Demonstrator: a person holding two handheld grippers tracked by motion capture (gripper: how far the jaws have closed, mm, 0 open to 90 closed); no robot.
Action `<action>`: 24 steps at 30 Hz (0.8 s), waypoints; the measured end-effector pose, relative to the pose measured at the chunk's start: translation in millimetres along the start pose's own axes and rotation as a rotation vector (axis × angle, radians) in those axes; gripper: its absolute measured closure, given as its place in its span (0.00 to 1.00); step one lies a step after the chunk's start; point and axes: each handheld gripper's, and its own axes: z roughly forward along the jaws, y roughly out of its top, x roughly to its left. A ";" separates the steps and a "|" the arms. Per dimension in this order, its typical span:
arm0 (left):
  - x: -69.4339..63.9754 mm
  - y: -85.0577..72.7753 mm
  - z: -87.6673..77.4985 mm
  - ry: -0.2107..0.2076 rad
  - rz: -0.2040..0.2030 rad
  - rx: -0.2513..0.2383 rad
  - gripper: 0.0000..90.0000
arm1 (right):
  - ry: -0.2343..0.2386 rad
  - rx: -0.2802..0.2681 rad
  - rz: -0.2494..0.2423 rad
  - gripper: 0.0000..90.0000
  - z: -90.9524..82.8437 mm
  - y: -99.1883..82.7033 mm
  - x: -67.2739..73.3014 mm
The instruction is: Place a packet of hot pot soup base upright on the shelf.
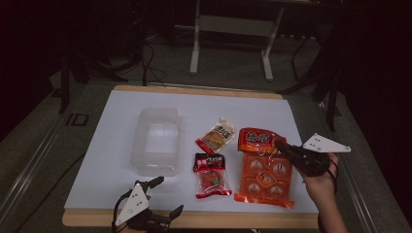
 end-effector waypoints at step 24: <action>-2.9 10.2 4.8 -0.012 0.017 0.010 0.01 | 0.125 -0.112 -0.068 0.98 -37.0 23.5 22.5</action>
